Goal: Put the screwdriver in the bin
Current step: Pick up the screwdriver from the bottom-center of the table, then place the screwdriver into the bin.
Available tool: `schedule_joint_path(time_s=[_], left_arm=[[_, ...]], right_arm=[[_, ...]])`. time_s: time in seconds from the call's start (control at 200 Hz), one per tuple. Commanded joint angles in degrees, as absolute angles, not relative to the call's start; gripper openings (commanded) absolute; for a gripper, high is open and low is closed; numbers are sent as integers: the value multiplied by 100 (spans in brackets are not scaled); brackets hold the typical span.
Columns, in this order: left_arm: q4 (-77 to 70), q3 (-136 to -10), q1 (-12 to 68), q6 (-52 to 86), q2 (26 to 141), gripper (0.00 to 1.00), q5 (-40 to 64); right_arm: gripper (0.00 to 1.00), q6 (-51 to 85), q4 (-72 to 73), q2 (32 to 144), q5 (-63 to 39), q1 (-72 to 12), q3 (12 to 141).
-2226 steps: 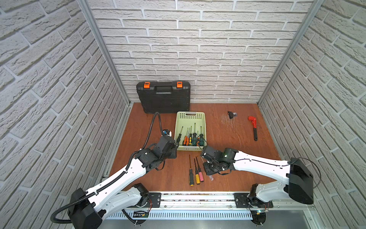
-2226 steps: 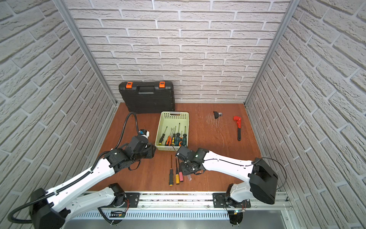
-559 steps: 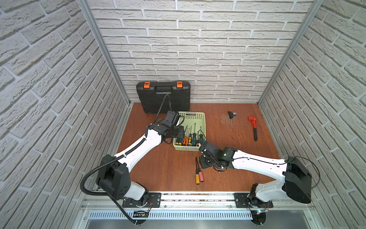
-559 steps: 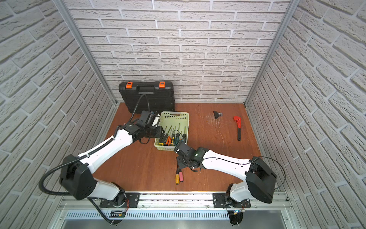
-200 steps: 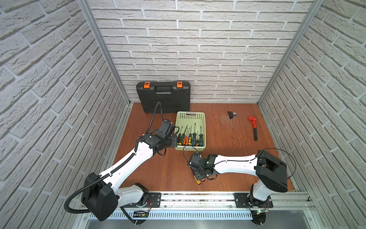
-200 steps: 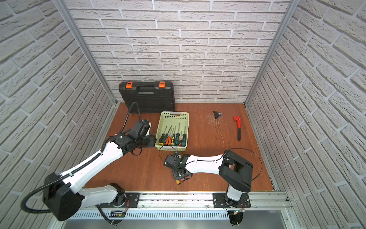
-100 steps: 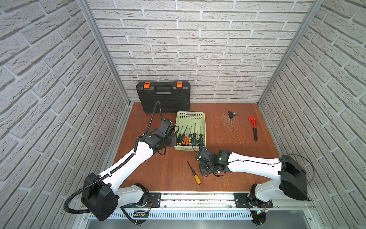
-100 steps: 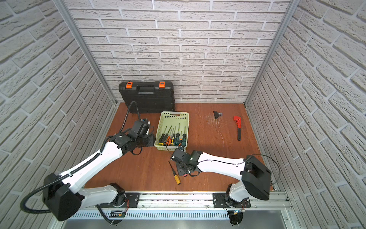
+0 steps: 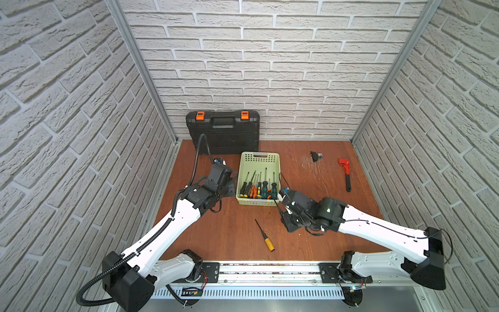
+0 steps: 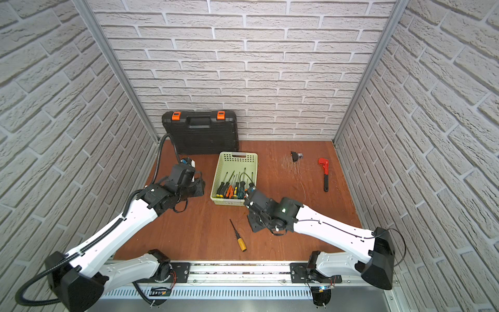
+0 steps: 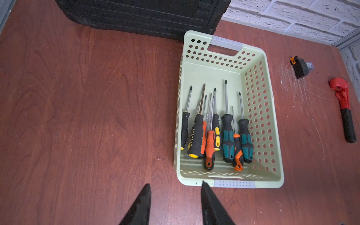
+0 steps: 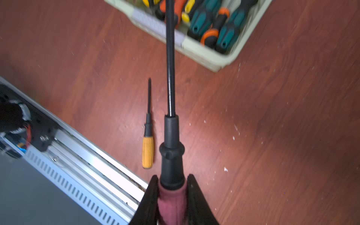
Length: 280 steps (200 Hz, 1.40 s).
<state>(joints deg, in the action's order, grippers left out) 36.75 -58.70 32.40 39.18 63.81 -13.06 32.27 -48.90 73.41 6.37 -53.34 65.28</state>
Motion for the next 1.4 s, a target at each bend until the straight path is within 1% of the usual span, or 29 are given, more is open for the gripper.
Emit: schedule_joint_path(time_s=[0.0, 0.12, 0.19, 0.27, 0.36, 0.675, 0.925, 0.95, 1.22, 1.3, 1.335, 1.395], left_arm=[[3687, -6091, 3204, 3894, 6312, 44, -1454], [3639, -6051, 3195, 3896, 6200, 44, -1477], [3688, -6051, 3190, 3876, 6123, 44, -1475], [3765, -6006, 3182, 3851, 5996, 44, -1539], [3719, -5845, 3157, 3858, 5811, 44, -1606], [3523, -5508, 3147, 3875, 5689, 45, -1504], [3358, -5322, 3129, 4008, 5569, 45, -1424], [3360, -5318, 3129, 4003, 5555, 45, -1424], [3408, -5317, 3114, 3967, 5587, 46, -1340], [3435, -5326, 3111, 3975, 5595, 46, -1311], [3458, -5333, 3111, 3983, 5603, 46, -1297], [3495, -5353, 3105, 3986, 5613, 52, -1269]], right_arm=[[6, 3042, -4511, 8024, 545, -4780, 7213], [6, 3299, -3733, 8978, -18, -4132, 7692], [6, 3299, -3665, 9608, -329, -3899, 8129], [5, 3279, -3813, 10269, -404, -3805, 8583], [6, 3423, -3601, 10662, -360, -3773, 8653], [6, 3834, -3460, 11084, 241, -3696, 8680], [6, 4081, -3707, 11294, 365, -3683, 8715], [6, 4101, -3700, 11456, 383, -3683, 8686], [8, 4117, -3717, 11557, 470, -3683, 8624], [12, 4121, -3700, 11592, 448, -3683, 8654], [17, 4115, -3678, 11610, 432, -3683, 8657], [30, 4121, -3657, 11597, 404, -3683, 8652]])
